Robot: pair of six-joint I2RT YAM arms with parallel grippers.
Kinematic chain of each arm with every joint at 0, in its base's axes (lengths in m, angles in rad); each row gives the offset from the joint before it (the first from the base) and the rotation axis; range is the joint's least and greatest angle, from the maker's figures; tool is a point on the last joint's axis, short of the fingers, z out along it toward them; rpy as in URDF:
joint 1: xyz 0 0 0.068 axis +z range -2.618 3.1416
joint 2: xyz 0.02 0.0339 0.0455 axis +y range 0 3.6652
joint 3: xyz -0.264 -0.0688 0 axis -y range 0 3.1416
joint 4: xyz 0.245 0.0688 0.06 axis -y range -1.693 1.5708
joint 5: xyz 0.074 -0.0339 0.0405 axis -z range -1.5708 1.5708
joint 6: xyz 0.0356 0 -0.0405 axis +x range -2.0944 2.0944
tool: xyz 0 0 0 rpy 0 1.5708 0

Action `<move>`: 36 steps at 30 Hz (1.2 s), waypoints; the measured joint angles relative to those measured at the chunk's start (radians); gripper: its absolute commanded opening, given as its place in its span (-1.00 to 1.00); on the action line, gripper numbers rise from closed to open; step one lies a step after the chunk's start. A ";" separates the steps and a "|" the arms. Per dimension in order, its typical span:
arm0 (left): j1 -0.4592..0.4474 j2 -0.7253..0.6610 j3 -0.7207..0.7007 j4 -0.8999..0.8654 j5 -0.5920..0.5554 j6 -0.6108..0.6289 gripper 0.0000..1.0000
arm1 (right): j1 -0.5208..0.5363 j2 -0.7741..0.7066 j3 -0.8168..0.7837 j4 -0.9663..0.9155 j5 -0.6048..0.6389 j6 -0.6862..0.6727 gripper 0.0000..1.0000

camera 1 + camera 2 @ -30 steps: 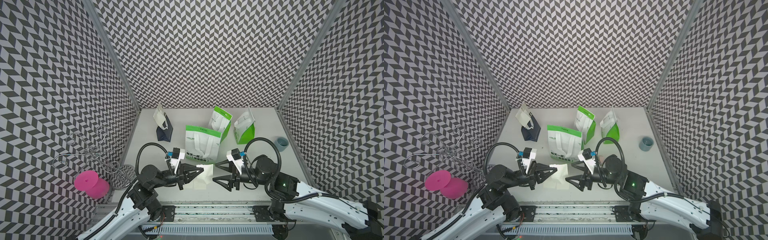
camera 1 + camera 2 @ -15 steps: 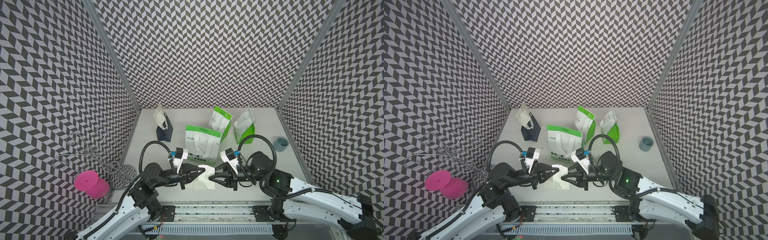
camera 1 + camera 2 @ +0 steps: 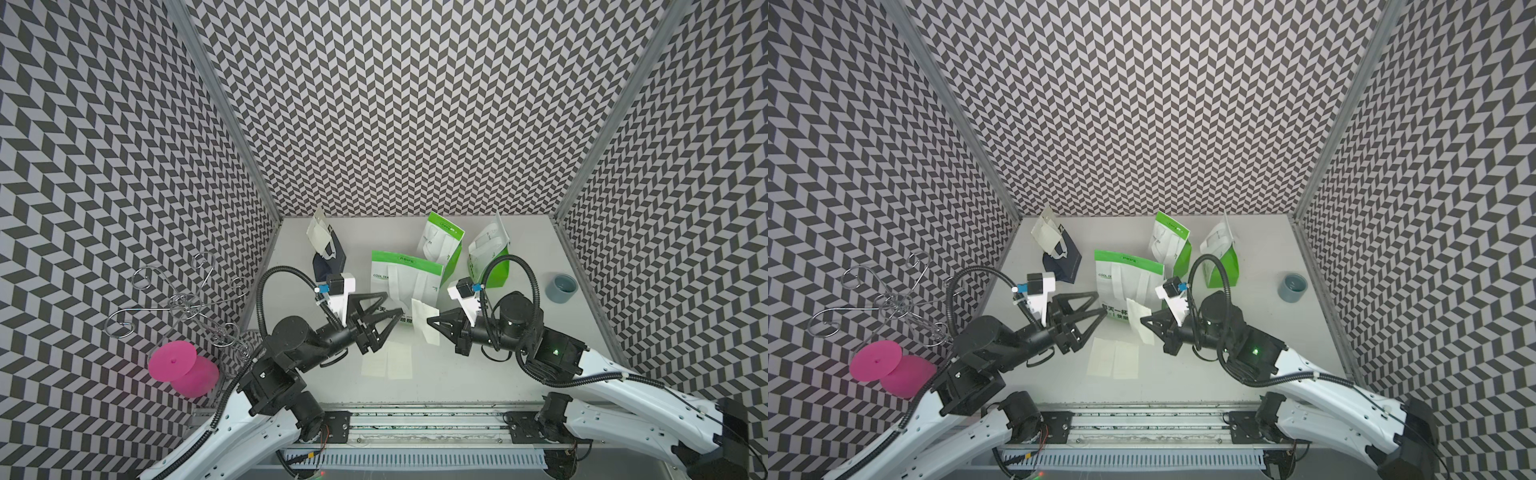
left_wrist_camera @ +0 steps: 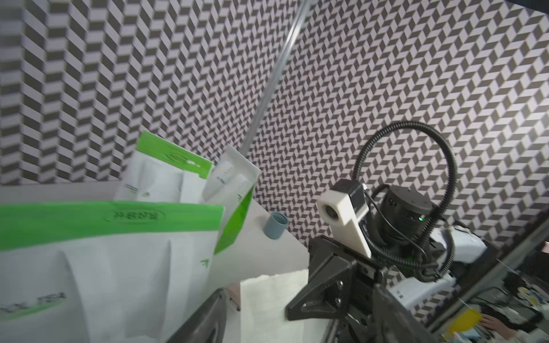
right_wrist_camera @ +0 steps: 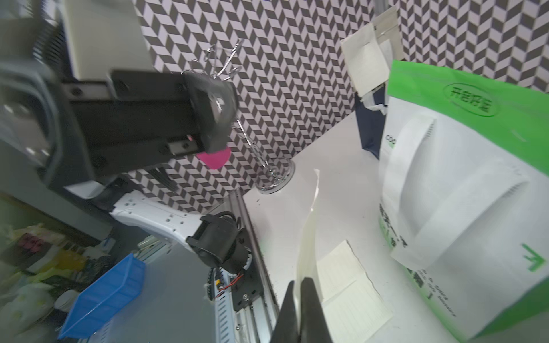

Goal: Staple the receipts to the bags
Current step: Hold the receipt from the takeout bag.

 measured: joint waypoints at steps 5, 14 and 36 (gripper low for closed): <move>0.162 0.177 0.139 0.018 -0.026 0.050 0.57 | -0.011 -0.018 0.000 -0.053 0.043 -0.022 -1.00; 0.429 0.578 0.276 0.046 0.171 0.079 0.57 | -0.037 -0.026 -0.053 -0.109 0.041 -0.038 -1.00; 0.565 0.856 0.384 0.058 0.663 0.157 0.50 | -0.134 0.331 0.266 0.014 -0.157 -0.066 -1.00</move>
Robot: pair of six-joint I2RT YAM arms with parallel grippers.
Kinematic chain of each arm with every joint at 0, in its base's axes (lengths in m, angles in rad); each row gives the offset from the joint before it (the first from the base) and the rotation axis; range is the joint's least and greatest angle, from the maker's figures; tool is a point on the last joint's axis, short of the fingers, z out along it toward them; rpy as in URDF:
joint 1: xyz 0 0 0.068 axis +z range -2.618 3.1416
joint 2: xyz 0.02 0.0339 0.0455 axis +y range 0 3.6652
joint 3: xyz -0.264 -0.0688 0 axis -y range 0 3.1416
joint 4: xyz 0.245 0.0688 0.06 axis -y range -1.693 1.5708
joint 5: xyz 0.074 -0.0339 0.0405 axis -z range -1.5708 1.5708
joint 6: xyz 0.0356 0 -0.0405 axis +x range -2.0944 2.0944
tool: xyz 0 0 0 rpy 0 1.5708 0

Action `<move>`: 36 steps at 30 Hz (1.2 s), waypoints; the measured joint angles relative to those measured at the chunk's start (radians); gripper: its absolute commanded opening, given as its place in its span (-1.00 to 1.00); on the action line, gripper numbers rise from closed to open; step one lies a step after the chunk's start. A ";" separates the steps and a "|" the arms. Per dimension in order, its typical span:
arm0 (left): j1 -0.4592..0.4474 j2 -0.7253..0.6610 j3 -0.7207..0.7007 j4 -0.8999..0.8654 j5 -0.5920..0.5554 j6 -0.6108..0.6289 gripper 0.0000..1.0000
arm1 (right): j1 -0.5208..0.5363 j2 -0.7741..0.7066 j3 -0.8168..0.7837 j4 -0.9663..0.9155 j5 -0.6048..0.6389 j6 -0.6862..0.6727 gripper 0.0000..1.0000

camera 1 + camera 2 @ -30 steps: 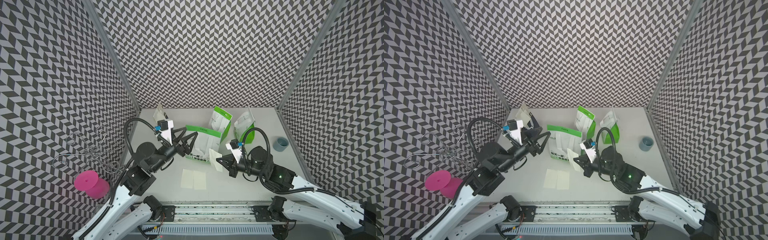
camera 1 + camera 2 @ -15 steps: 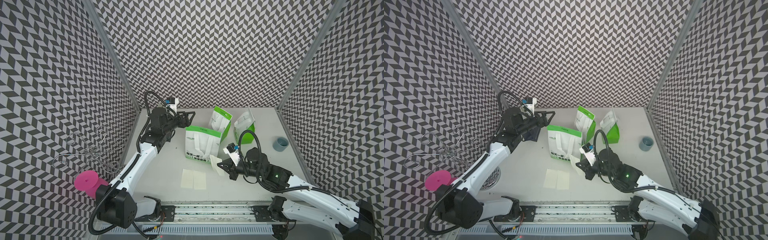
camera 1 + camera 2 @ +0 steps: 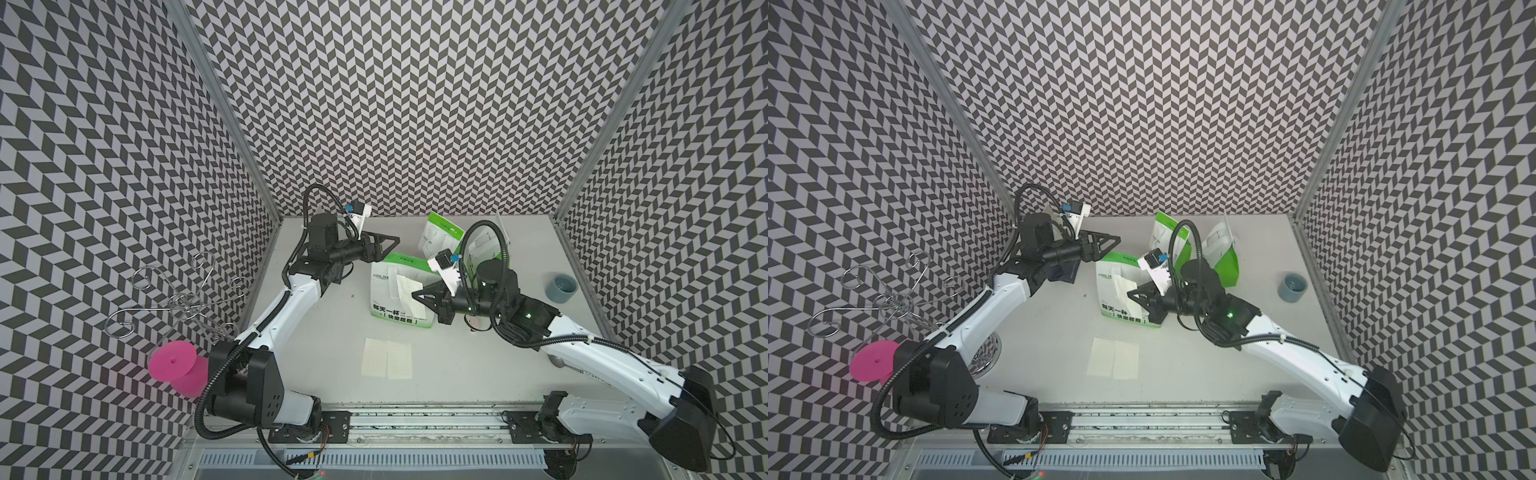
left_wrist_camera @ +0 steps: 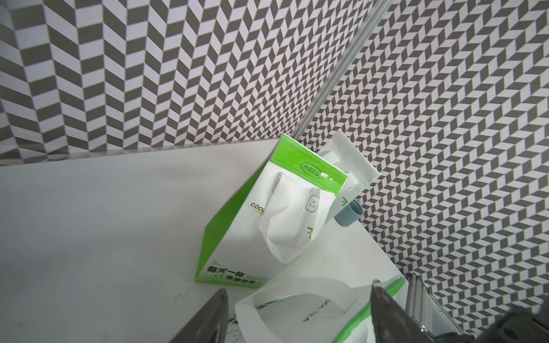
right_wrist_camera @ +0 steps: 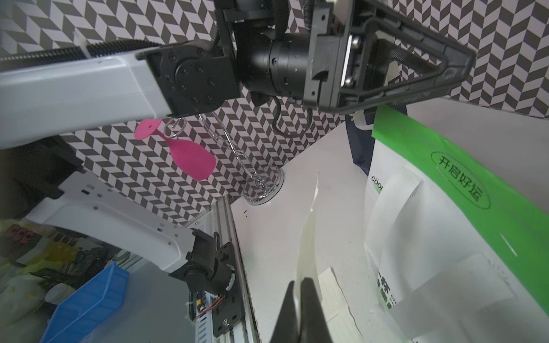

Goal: Staple the receipts to the bags
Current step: Hold the receipt from the takeout bag.

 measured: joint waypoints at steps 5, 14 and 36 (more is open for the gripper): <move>-0.004 0.002 -0.006 0.001 0.072 0.023 0.49 | -0.036 0.085 0.013 0.020 0.000 0.003 -1.00; -0.049 0.048 -0.022 0.031 0.169 0.093 0.41 | -0.074 0.128 0.013 0.047 0.026 0.013 -1.00; -0.097 0.098 0.109 0.013 0.204 0.225 0.49 | -0.134 0.048 -0.076 0.056 0.042 0.031 -1.00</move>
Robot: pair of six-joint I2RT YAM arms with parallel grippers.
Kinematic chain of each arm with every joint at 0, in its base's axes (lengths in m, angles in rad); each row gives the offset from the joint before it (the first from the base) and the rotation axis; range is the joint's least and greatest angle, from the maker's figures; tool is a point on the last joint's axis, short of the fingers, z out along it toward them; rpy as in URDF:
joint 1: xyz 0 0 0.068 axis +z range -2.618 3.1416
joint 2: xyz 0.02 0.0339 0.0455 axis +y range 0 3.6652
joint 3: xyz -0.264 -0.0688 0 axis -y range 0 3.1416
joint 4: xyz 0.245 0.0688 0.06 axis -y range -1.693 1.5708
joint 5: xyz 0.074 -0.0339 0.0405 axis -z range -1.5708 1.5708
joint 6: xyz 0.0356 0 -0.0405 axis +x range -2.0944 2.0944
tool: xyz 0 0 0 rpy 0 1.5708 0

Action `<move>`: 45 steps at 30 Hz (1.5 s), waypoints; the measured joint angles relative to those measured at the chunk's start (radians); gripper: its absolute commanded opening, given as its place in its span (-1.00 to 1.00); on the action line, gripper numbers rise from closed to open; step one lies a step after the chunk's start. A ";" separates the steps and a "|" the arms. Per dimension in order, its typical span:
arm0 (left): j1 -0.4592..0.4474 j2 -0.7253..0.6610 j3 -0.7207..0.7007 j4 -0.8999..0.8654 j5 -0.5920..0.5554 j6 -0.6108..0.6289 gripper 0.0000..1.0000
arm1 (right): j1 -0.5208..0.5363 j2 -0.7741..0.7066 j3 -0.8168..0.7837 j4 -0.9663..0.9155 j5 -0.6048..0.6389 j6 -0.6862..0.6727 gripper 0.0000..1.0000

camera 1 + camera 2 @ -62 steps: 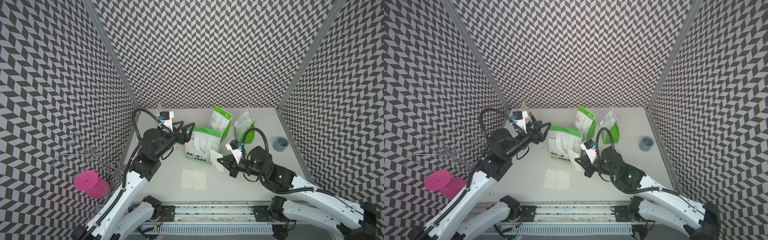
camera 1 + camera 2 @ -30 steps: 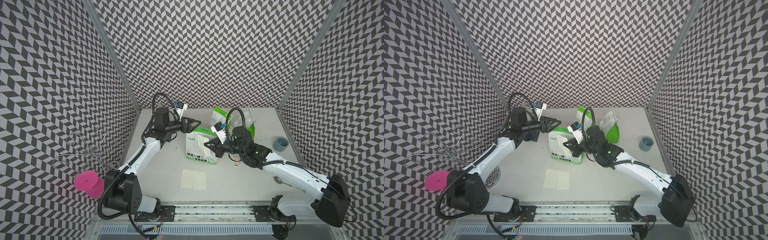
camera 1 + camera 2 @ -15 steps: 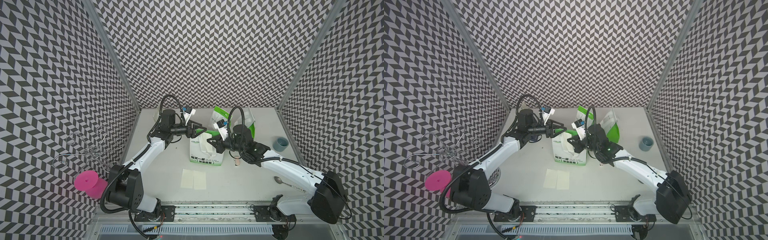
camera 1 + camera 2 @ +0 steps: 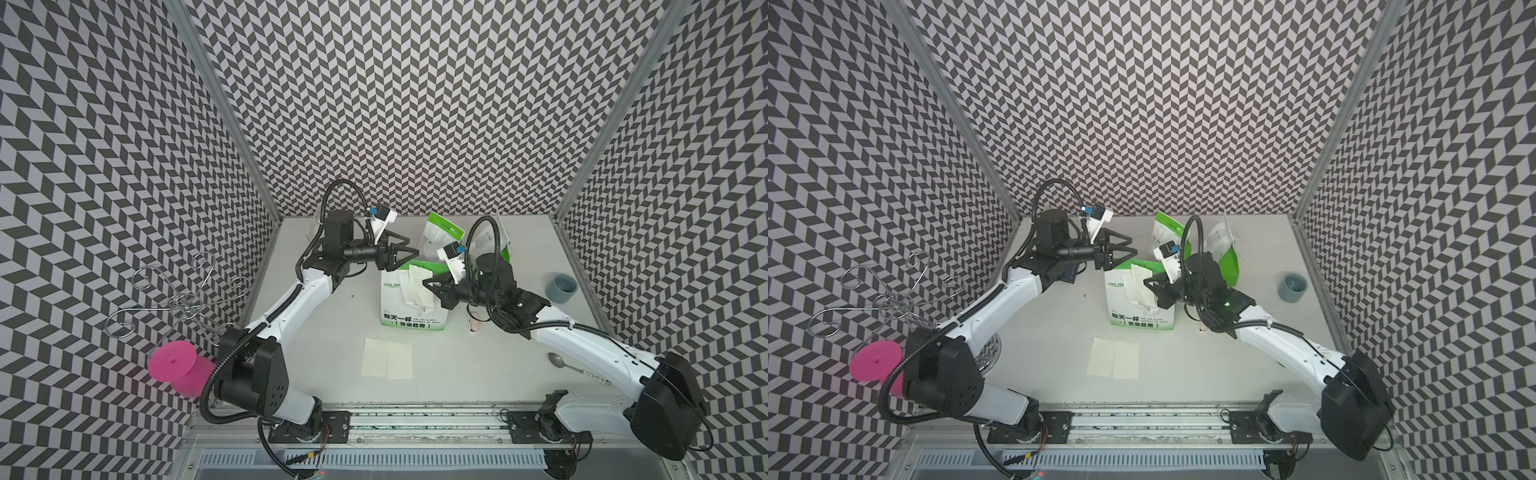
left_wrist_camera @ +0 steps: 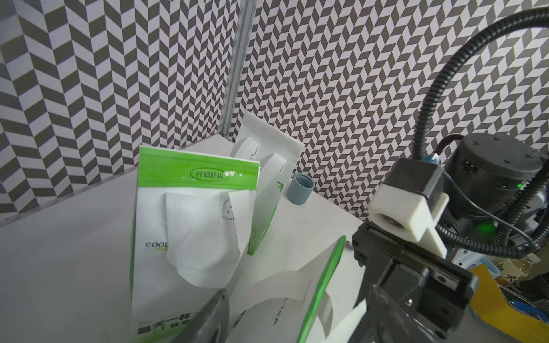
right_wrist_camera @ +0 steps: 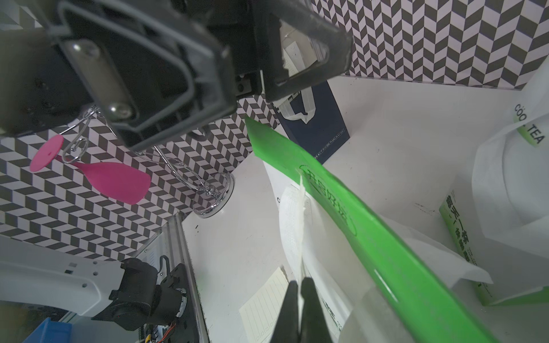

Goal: Staple the receipts to the bags
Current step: Hold the receipt from the takeout bag.

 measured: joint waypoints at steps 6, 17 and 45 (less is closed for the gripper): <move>-0.047 0.071 0.082 -0.112 0.005 0.114 0.40 | -0.019 -0.003 -0.002 0.003 0.004 0.002 -1.00; -0.074 0.078 0.082 -0.198 0.001 0.209 0.19 | -0.034 -0.003 -0.011 0.014 0.018 0.027 -1.00; -0.082 0.051 0.079 -0.279 -0.049 0.275 0.26 | -0.034 -0.005 -0.011 0.009 0.056 0.023 -1.00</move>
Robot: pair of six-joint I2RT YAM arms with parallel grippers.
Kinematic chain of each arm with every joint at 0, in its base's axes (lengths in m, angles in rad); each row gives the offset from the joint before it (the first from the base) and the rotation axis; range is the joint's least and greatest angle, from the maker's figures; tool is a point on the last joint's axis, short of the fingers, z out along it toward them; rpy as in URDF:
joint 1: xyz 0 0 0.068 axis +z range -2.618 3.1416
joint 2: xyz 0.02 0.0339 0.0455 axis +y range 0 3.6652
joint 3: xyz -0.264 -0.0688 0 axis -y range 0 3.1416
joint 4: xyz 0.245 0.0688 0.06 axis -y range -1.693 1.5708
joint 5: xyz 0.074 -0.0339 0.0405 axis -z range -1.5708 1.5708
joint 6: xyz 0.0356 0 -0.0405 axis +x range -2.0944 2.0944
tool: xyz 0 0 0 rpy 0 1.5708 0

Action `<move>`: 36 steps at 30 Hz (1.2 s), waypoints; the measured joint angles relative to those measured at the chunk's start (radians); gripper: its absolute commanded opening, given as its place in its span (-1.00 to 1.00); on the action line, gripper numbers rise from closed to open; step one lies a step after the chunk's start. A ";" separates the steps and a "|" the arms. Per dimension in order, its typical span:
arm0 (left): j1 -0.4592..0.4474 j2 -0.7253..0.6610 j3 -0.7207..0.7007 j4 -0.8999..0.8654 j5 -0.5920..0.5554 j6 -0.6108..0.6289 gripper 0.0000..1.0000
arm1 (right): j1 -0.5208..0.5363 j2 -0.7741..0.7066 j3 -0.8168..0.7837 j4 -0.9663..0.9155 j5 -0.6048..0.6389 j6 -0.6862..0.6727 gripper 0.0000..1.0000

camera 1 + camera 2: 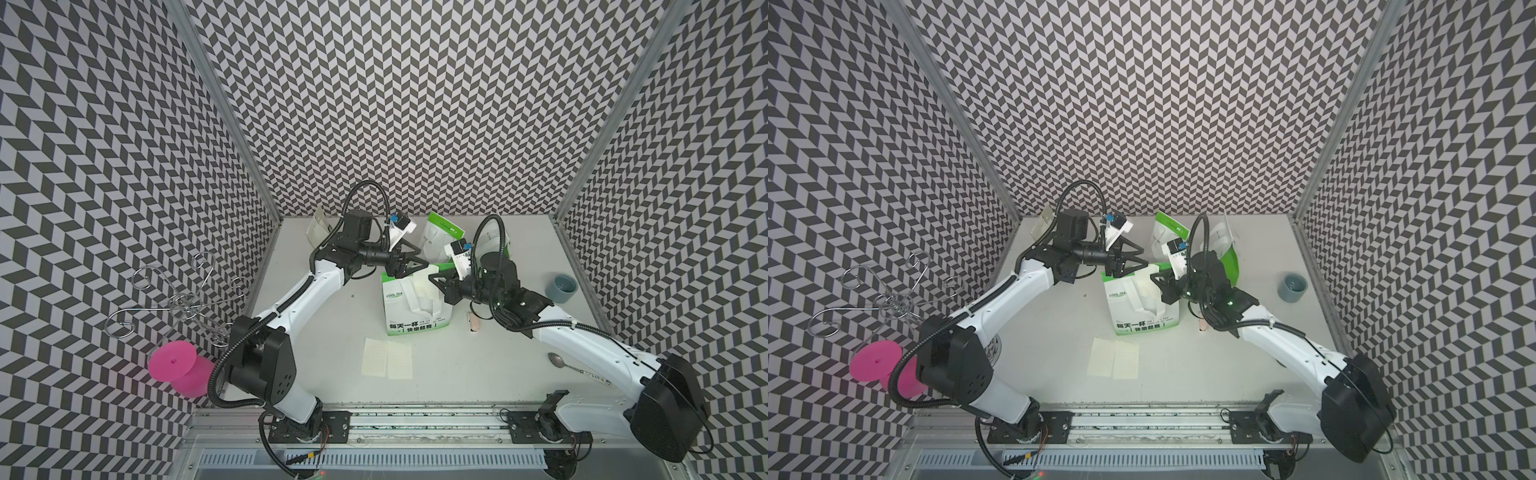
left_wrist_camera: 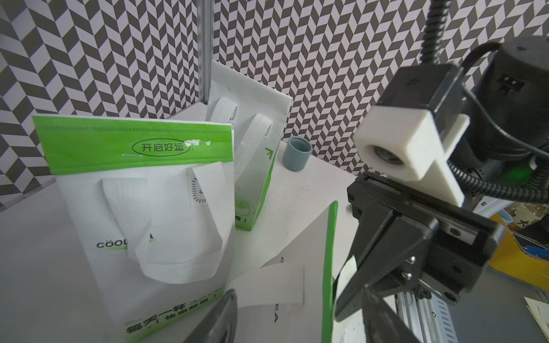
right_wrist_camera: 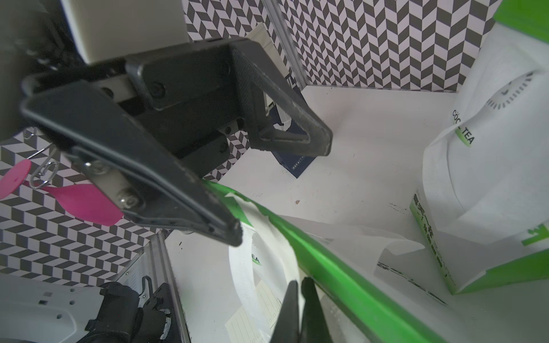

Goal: Staple the receipts to the bags
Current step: Hold the receipt from the takeout bag.

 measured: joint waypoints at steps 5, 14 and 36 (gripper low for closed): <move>-0.005 0.000 0.002 -0.009 -0.011 0.011 0.17 | 0.000 0.000 0.000 0.000 0.012 -0.008 -1.00; -0.019 0.000 0.020 -0.048 -0.051 0.047 0.10 | 0.000 0.000 0.021 -0.003 0.028 -0.030 -1.00; -0.051 0.002 0.066 -0.139 -0.147 0.100 -0.13 | 0.000 0.013 0.030 -0.037 0.056 -0.078 -1.00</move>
